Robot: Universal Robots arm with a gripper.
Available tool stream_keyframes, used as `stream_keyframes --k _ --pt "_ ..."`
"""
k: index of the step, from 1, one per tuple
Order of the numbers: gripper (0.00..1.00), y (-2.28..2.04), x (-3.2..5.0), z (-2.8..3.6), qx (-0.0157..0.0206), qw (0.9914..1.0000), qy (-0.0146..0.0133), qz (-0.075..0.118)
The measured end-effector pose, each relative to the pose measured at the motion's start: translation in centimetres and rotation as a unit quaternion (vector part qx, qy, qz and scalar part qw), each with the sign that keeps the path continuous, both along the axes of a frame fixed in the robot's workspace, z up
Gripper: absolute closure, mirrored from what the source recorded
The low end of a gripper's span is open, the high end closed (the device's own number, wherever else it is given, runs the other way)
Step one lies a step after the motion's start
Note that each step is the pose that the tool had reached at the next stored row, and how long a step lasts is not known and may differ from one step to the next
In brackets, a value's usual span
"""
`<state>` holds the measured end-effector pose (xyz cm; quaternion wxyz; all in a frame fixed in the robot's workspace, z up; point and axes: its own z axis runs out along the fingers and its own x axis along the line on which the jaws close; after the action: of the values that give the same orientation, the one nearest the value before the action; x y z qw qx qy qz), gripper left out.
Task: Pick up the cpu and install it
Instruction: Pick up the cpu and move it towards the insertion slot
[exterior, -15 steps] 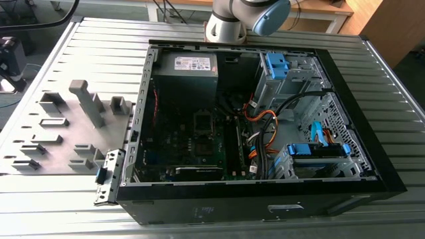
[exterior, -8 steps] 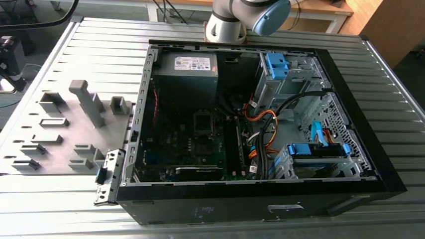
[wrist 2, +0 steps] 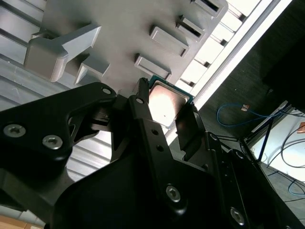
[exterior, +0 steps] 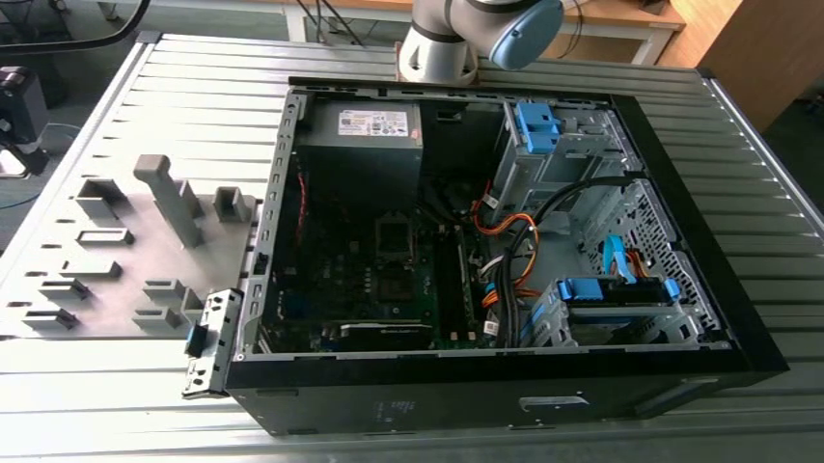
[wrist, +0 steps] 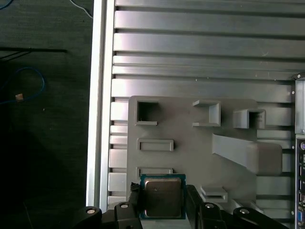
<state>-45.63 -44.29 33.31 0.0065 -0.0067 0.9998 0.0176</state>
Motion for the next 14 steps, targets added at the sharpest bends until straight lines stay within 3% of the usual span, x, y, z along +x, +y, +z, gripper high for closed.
stream_keyframes --k 14 --pt "0.53 0.0 0.0 0.8 0.0 1.0 0.0 0.0"
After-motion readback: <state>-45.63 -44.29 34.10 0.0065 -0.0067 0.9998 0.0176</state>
